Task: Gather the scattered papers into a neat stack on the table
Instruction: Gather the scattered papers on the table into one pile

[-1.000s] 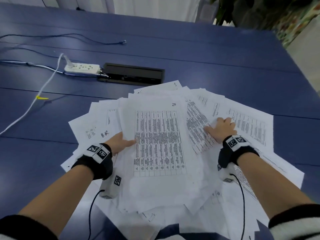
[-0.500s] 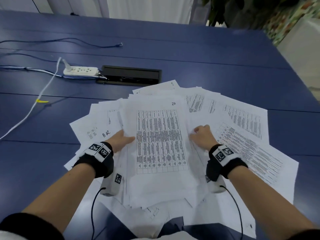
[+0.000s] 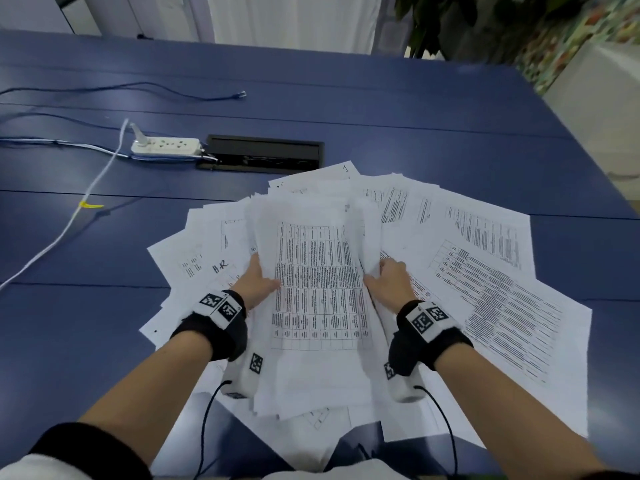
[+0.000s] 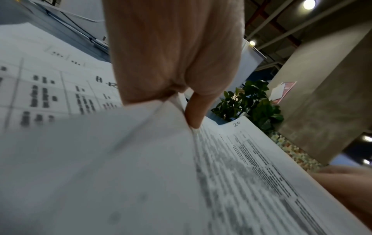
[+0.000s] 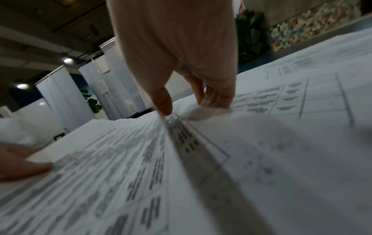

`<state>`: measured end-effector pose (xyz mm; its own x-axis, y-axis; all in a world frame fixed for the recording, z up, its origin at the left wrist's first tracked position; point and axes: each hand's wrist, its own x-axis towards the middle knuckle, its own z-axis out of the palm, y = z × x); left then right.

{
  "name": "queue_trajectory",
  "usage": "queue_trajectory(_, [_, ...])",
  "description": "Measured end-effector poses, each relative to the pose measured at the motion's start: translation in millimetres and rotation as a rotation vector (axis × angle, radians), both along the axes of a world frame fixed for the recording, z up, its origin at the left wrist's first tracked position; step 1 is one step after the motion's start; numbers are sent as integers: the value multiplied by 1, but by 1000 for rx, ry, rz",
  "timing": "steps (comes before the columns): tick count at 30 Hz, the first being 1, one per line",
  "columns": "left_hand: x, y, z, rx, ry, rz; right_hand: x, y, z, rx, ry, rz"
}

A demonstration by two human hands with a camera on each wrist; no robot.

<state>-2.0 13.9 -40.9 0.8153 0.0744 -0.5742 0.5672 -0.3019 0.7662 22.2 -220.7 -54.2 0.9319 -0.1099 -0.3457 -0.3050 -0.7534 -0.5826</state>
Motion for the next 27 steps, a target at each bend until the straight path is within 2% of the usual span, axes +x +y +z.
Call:
queue_trajectory(5, [6, 16, 4, -67, 45, 68, 2, 2, 6, 217, 85, -167])
queue_trajectory(9, [8, 29, -3, 26, 76, 3, 3, 8, 7, 232, 95, -189])
queue_trajectory(13, [3, 16, 1, 10, 60, 22, 2, 19, 2, 349, 183, -178])
queue_trajectory(15, [3, 13, -1, -19, 54, 44, 1, 19, 3, 381, 172, -209])
queue_trajectory(18, [3, 10, -2, -125, 23, 122, 0, 15, 2, 368, 159, -258])
queue_trajectory(20, [3, 7, -1, -140, 6, 128, -3, 13, 4, 307, 176, -199])
queue_trajectory(23, [5, 7, -2, -16, -46, 139, 1, -2, 12, 227, 138, -98])
queue_trajectory(27, [3, 14, -9, 120, -72, 135, 22, -53, 25, 220, 41, -193])
